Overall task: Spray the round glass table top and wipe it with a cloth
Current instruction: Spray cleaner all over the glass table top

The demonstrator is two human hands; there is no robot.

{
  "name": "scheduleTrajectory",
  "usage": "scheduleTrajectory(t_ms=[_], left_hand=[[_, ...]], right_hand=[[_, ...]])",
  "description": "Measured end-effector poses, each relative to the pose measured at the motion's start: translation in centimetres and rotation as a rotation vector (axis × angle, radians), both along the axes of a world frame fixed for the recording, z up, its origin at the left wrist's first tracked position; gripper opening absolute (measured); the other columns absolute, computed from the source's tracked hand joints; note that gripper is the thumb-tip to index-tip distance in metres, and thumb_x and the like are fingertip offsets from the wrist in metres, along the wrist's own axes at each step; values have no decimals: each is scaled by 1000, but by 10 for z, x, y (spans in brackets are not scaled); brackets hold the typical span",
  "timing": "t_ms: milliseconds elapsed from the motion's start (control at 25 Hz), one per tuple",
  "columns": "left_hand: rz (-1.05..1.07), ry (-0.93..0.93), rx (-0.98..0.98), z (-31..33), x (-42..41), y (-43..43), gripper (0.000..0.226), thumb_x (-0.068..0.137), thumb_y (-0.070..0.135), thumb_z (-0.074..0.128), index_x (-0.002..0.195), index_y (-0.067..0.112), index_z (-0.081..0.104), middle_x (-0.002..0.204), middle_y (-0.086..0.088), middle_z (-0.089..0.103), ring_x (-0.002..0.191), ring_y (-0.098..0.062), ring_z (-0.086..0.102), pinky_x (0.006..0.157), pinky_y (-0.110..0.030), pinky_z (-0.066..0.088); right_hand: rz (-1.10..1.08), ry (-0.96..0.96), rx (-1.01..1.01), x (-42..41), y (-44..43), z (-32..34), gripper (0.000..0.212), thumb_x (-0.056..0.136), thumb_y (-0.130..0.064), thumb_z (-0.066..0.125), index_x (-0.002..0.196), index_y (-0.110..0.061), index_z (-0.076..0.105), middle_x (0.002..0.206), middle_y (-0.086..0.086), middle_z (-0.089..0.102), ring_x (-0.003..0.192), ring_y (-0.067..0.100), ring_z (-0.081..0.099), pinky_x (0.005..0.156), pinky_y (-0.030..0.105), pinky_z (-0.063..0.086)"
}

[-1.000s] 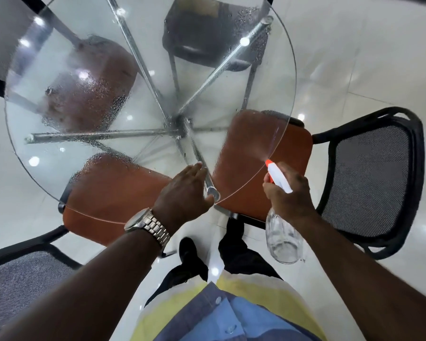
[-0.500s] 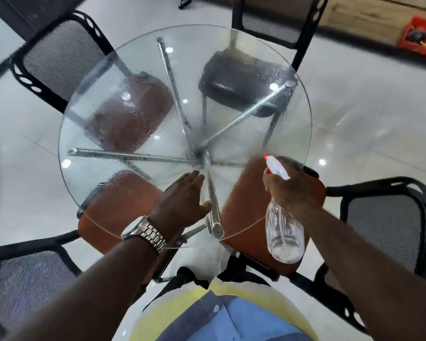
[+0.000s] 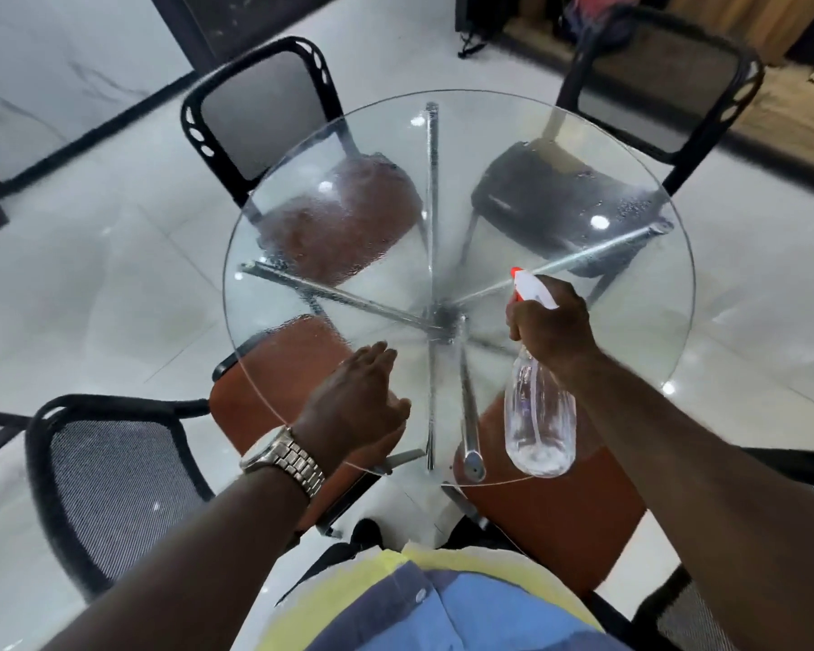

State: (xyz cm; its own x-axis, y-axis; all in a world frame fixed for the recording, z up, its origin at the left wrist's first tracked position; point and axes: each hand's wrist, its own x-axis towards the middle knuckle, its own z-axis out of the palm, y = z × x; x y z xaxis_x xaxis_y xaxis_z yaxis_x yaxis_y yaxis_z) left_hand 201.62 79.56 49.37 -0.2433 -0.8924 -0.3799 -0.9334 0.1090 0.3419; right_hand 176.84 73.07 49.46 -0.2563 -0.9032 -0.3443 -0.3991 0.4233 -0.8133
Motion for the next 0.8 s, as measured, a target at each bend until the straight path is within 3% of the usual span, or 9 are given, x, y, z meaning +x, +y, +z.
scheduleTrajectory(t_ms=[80, 200, 280, 360, 440, 480, 560, 680, 800], left_hand=[[29, 7, 1, 0, 20, 8, 80, 94, 43, 64, 159, 10, 32, 169, -8, 26, 156, -20, 24, 126, -29, 19], [40, 24, 15, -4, 48, 17, 82, 94, 46, 64, 160, 12, 31, 169, -5, 26, 156, -19, 23, 127, -31, 20], [34, 35, 38, -9, 65, 20, 83, 94, 47, 64, 161, 13, 29, 170, -5, 25, 157, -19, 22, 128, -33, 20], [17, 41, 49, -14, 79, 22, 83, 94, 48, 64, 161, 13, 30, 170, -5, 24, 157, -19, 22, 128, -34, 20], [-6, 56, 53, -16, 93, 22, 83, 94, 49, 64, 160, 13, 30, 170, -6, 24, 157, -19, 22, 128, -34, 20], [-19, 65, 52, -17, 99, 21, 83, 94, 48, 65, 160, 13, 30, 170, -6, 25, 157, -19, 22, 128, -33, 20], [-49, 83, 39, -13, 108, 18, 81, 94, 46, 66, 159, 12, 32, 169, -6, 26, 156, -19, 23, 127, -32, 20], [-116, 116, 22, -6, 110, 12, 79, 94, 42, 66, 158, 11, 33, 169, -6, 26, 156, -20, 25, 127, -35, 24], [-204, 141, 12, 3, 105, 3, 78, 95, 39, 67, 159, 11, 32, 170, -7, 25, 156, -22, 25, 126, -35, 25]], right_hand=[[69, -11, 11, 24, 1, 2, 45, 70, -32, 57, 110, -22, 75, 88, 4, 76, 90, 28, 74, 86, 40, 62], [102, -6, 5, 59, 11, 0, 25, 67, -26, 61, 89, -23, 73, 80, 3, 75, 87, 32, 74, 82, 46, 64], [115, 27, 18, 77, 22, -5, 20, 65, -26, 57, 82, -22, 68, 78, 4, 74, 85, 32, 72, 79, 39, 61], [159, 85, 56, 91, 38, -11, 24, 64, -33, 55, 86, -27, 65, 82, 4, 72, 86, 29, 70, 76, 29, 54], [134, 85, 95, 101, 51, -16, 31, 64, -36, 59, 89, -20, 67, 79, 6, 71, 84, 35, 70, 75, 37, 58], [116, 76, 125, 104, 57, -17, 30, 66, -32, 63, 92, -18, 69, 76, 5, 71, 80, 35, 70, 74, 42, 58], [97, 76, 161, 106, 72, -12, 23, 74, -15, 68, 97, -18, 73, 67, -1, 68, 70, 25, 64, 67, 40, 53], [-109, 76, 165, 100, 94, -8, 19, 77, -13, 64, 93, -21, 71, 73, -1, 71, 71, 23, 66, 68, 35, 51], [-299, 48, 164, 95, 115, -3, 41, 68, -29, 57, 105, -20, 70, 84, 9, 74, 69, 23, 68, 58, 30, 48]])
